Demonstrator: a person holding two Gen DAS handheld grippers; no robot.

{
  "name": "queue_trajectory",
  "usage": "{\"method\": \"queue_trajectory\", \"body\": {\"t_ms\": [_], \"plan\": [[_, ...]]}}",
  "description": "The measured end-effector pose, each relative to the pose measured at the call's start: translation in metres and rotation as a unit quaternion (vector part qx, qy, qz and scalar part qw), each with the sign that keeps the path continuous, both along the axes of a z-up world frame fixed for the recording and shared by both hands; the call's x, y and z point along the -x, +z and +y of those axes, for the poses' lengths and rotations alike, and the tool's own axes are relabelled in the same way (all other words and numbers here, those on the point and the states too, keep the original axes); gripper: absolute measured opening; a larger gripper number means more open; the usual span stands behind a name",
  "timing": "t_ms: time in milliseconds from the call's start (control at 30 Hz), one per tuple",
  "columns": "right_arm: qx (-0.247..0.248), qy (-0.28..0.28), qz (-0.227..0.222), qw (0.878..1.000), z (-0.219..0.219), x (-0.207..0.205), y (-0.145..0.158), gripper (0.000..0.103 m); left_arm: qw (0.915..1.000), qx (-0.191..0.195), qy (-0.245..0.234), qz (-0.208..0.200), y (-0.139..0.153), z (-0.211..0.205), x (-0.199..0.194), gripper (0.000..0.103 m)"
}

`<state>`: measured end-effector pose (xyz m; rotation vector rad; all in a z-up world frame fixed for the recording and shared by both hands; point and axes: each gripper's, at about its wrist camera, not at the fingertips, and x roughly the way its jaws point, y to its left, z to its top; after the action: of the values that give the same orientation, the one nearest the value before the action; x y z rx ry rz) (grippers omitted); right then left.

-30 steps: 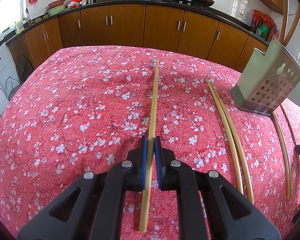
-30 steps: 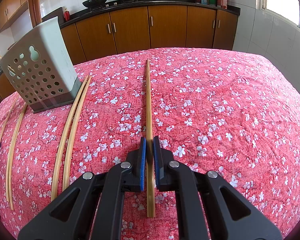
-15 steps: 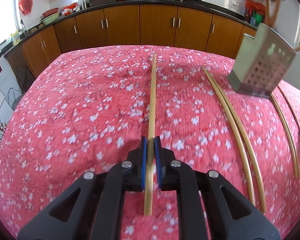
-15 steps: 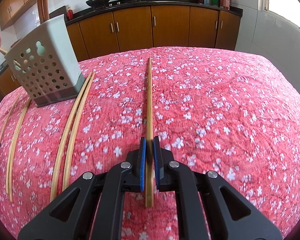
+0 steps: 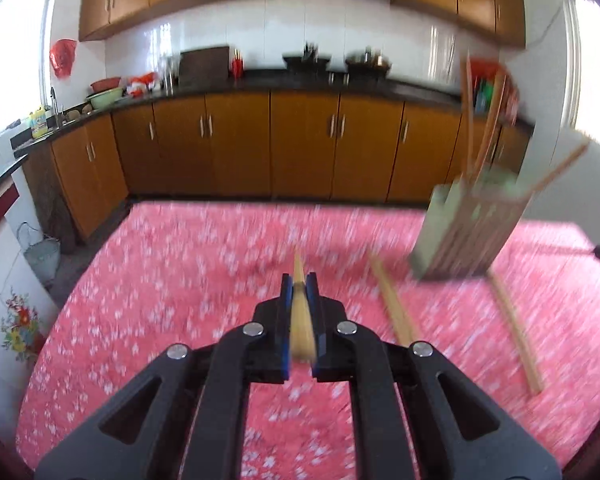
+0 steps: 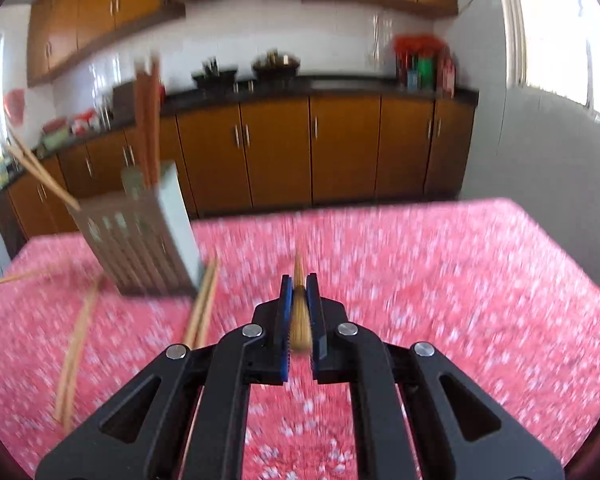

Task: Organize utensils
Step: 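Lift the left tool's chopstick into the holder while the right tool inserts its chopstick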

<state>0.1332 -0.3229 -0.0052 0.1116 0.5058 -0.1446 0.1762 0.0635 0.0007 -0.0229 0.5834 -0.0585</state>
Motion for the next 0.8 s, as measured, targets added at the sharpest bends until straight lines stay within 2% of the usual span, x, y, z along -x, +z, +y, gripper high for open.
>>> {"method": "queue_trajectory", "body": {"t_ms": [167, 333, 567, 667, 800], "plan": [[0.001, -0.001, -0.029, 1.0, 0.001, 0.003, 0.019, 0.008, 0.9988, 0.044, -0.002, -0.023, 0.031, 0.007, 0.0, 0.008], [-0.007, 0.002, -0.039, 0.999, 0.002, 0.002, 0.03, 0.008, 0.9988, 0.039, -0.012, -0.027, 0.045, 0.001, 0.0, 0.008], [-0.074, 0.074, -0.098, 0.99, 0.011, 0.023, 0.098, 0.008, 0.9942, 0.044, -0.073, -0.066, 0.09, -0.028, 0.023, 0.008], [-0.087, 0.095, -0.136, 0.982, 0.019, 0.031, 0.124, 0.008, 0.9895, 0.058, -0.098, -0.089, 0.114, -0.043, 0.032, 0.008], [-0.086, 0.096, -0.191, 0.973, 0.031, 0.032, 0.146, 0.008, 0.9815, 0.08, -0.134, -0.112, 0.142, -0.067, 0.037, 0.008]]}}
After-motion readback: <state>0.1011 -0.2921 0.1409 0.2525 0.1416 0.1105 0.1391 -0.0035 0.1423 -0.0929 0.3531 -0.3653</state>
